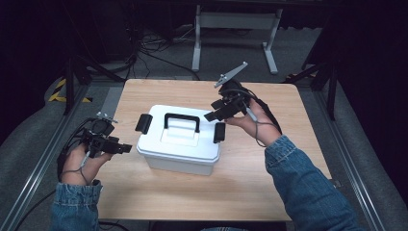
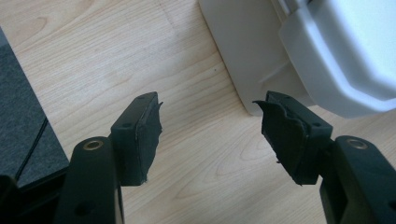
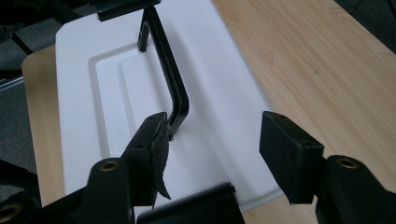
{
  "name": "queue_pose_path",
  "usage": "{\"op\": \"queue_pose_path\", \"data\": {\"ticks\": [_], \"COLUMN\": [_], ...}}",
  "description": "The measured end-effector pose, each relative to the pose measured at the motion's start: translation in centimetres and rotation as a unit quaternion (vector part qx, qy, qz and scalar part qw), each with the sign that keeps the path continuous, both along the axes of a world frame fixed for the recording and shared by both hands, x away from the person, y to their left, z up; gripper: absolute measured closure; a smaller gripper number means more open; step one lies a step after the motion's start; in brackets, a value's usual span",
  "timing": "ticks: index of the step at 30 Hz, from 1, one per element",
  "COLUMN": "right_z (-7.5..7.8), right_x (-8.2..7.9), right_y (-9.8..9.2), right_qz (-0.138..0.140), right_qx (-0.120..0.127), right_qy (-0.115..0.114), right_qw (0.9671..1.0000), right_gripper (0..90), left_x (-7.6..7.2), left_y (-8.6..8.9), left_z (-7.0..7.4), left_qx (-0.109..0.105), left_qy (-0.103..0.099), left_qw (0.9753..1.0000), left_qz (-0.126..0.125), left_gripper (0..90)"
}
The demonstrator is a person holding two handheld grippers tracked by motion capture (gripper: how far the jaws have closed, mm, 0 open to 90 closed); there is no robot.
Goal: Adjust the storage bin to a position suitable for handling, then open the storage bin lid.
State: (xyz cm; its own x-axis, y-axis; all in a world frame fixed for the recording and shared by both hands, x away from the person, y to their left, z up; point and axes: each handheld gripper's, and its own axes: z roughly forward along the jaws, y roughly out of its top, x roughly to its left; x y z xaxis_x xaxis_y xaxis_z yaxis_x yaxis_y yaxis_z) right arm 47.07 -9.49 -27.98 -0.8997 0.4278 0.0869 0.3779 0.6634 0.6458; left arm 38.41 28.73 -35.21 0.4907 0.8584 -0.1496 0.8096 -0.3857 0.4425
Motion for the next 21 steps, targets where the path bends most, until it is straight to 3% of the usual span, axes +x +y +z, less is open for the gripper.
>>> {"op": "queue_pose_path", "data": {"ticks": [16,21], "right_z": [-2.4,-3.0], "right_x": [0.5,0.7], "right_y": [4.7,5.4], "right_qz": [0.034,0.044], "right_qx": [-0.035,-0.049], "right_qy": [0.010,0.009], "right_qw": [0.9987,0.9978], "right_gripper": [45.5,52.1], "left_x": [0.1,0.0], "left_y": [0.2,0.3], "left_z": [-0.2,-0.3], "left_qx": [0.001,-0.001], "left_qy": [-0.001,0.002], "left_qw": [1.0000,1.0000], "left_qz": [0.001,0.006], "left_gripper": [38.3,38.8]}}
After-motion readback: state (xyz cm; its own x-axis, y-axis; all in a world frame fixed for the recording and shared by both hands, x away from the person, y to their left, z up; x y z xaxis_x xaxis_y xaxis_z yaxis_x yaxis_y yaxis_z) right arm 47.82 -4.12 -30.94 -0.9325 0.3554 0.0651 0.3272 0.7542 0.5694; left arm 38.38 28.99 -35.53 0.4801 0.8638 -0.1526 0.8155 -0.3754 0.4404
